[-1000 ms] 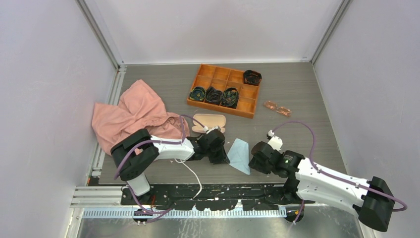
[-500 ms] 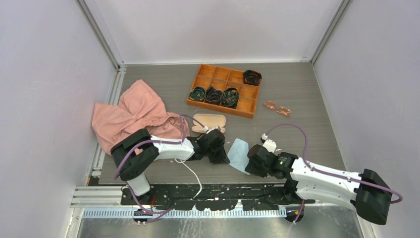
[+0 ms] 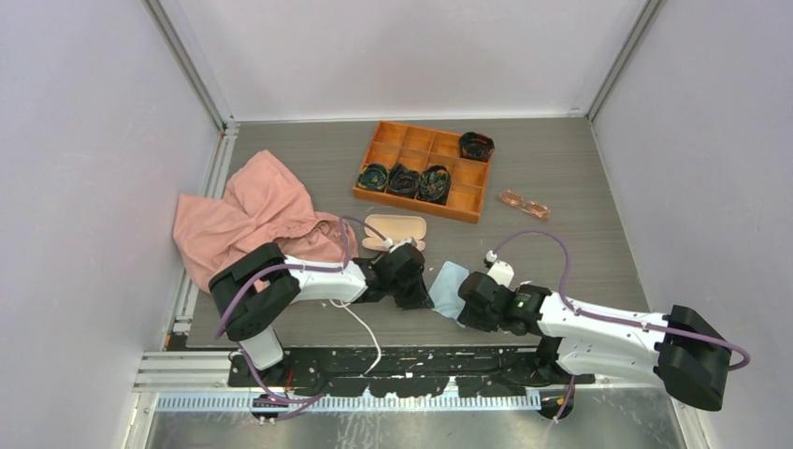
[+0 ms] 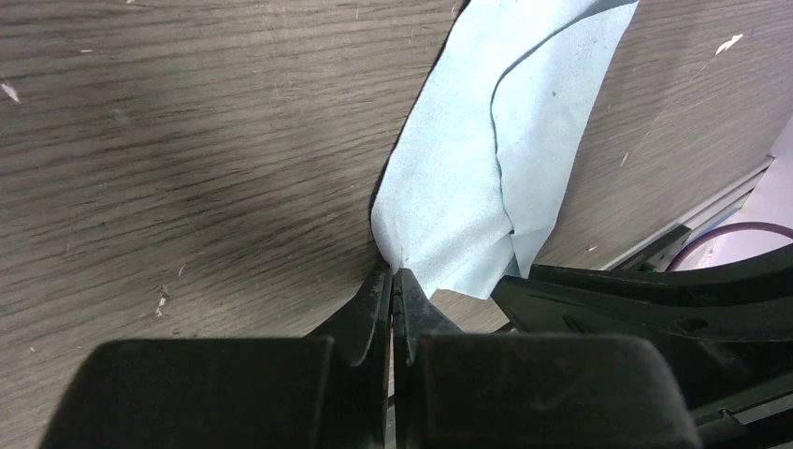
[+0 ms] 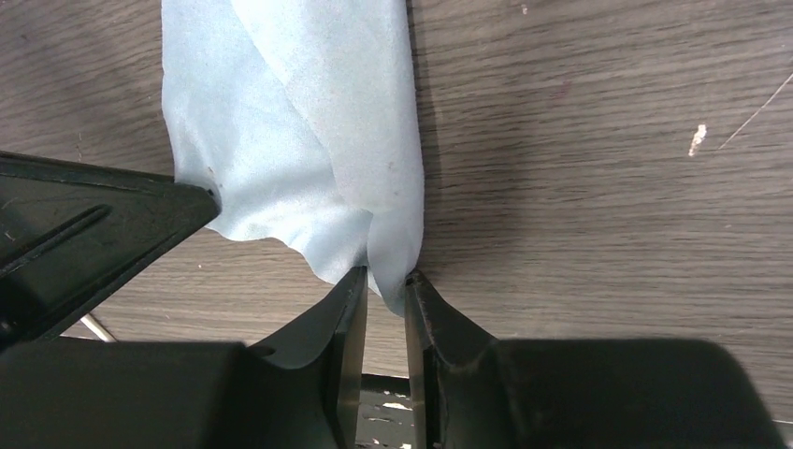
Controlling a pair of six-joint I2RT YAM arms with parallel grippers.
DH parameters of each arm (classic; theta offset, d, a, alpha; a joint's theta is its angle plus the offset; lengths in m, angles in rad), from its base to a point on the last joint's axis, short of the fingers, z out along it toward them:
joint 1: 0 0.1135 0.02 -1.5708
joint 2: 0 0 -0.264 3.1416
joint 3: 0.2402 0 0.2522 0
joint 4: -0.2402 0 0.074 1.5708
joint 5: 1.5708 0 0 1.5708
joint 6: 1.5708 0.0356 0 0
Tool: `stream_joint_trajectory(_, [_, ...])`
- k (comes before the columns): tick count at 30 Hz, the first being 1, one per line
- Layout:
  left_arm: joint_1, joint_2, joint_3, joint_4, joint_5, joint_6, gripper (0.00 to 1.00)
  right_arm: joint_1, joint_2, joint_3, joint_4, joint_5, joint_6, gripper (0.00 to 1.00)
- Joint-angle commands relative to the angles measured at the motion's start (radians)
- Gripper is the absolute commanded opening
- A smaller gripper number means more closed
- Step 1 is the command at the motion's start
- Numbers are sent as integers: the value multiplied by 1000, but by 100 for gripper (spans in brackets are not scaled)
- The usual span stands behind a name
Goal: Organize the sunglasses
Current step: Fold the glasses cleaning cloth at the center of the board.
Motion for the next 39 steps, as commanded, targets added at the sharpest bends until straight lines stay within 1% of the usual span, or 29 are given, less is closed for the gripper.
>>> stream_joint_trajectory(1, [4, 20, -7, -43, -18, 26, 0, 8, -12, -23, -73, 45, 18, 27])
stream_joint_trajectory(10, [3, 30, -8, -34, -12, 22, 1, 7, -40, -10, -130, 63, 15, 28])
stream_joint_trajectory(19, [4, 31, -14, -25, -9, 19, 1, 24, 3, -9, -80, 38, 22, 28])
stream_joint_trajectory(24, [3, 31, -19, -21, -8, 16, 1, 27, -12, -15, -87, 43, 33, 28])
stream_joint_trajectory(28, [4, 31, -21, -17, -9, 16, 0, 31, -25, -26, -89, 39, 50, 26])
stream_joint_trajectory(31, [3, 31, -21, -15, -6, 16, 1, 34, -36, -35, -90, 39, 59, 21])
stream_joint_trajectory(32, [3, 31, -21, -11, -3, 16, 1, 33, -38, -38, -89, 41, 61, 17])
stream_joint_trajectory(34, [3, 27, -23, 8, 12, 18, 0, 33, -41, -37, -91, 44, 65, 4])
stream_joint_trajectory(35, [2, 21, -21, 31, 20, 23, 0, 33, -45, -35, -95, 49, 66, 1])
stream_joint_trajectory(37, [3, 4, -4, 28, 28, 40, 1, 33, -67, -18, -118, 70, 64, 1])
stream_joint_trajectory(39, [4, -24, 35, -22, 11, 70, 1, 32, -108, 18, -166, 115, 46, 1])
